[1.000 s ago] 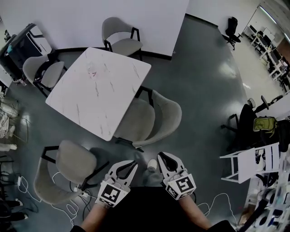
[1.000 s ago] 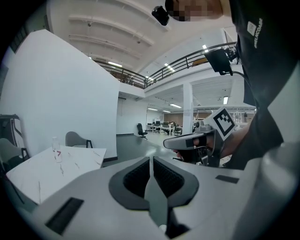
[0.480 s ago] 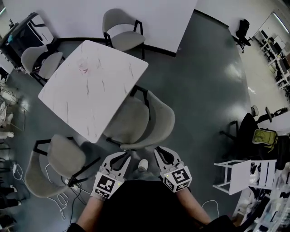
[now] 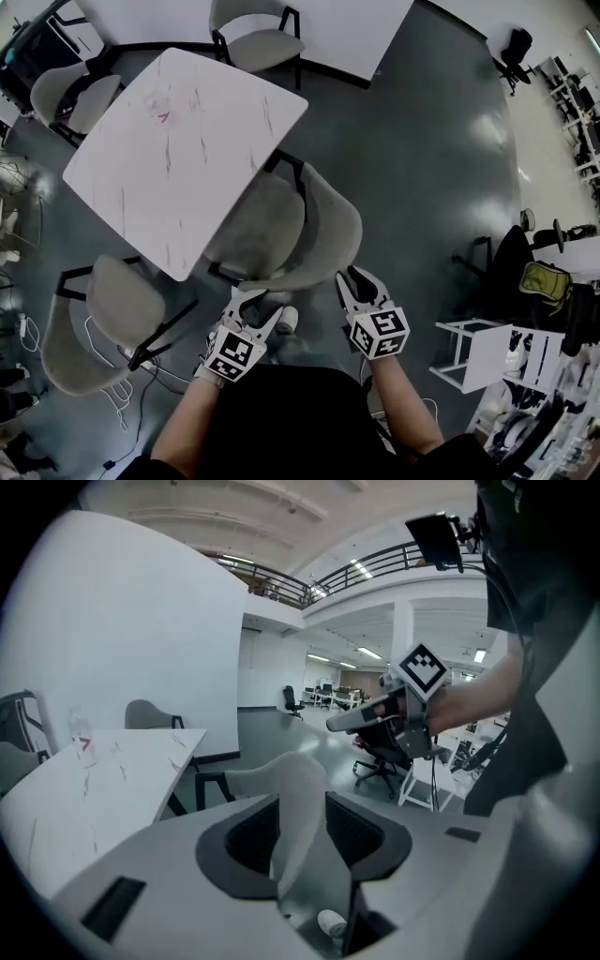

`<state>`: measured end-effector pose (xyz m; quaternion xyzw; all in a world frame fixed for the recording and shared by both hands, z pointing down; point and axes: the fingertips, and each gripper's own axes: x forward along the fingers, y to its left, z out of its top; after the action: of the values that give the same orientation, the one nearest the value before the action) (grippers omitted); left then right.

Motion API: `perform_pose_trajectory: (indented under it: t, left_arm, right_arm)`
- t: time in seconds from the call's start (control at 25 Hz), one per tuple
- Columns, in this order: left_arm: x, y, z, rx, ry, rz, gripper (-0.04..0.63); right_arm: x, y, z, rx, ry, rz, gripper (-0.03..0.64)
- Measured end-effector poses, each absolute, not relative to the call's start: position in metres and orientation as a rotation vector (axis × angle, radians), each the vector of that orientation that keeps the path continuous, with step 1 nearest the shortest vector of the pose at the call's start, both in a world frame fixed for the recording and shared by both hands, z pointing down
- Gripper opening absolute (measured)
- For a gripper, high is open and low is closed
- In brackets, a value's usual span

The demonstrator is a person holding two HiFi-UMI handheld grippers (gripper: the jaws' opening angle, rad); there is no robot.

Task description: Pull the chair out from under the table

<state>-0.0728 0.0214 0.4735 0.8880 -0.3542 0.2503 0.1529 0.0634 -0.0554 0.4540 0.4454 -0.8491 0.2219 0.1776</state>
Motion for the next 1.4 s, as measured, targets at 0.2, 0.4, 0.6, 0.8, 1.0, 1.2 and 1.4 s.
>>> perform_pose_trajectory:
  t: [0.2,0.4,0.6,0.8,1.0,1.2,1.4]
  left_arm:
    - [-0.057,0.008,0.515,2.554,-0.890,0.785,0.206]
    - [-0.048,0.001,0.553,2.563,-0.762,0.868,0.247]
    - [-0.046,-0.004,0.586,2.546,-0.691,0.904,0.261]
    - [-0.043,-0.006,0.616,2.553,-0.602,0.961,0.280]
    - [-0.039,-0.009,0.644,2.552,-0.519,1.023,0.293]
    - [-0.037,-0.007,0.673,2.523,-0.426,1.057,0.296]
    - [-0.035,-0.005,0.693,2.511,-0.351,1.084,0.296]
  right_arm:
    - [0.091,-0.087,0.477,1.411,-2.267,0.688,0.137]
    - [0.116,-0.108,0.504,1.553,-2.117,0.797,0.165]
    - [0.130,-0.122,0.533,1.624,-2.014,0.886,0.222]
    - [0.128,-0.134,0.558,1.625,-1.952,0.948,0.261]
    - [0.129,-0.144,0.587,1.620,-1.860,1.028,0.272]
    - [0.129,-0.148,0.613,1.619,-1.791,1.109,0.273]
    - [0.120,-0.153,0.634,1.606,-1.757,1.175,0.272]
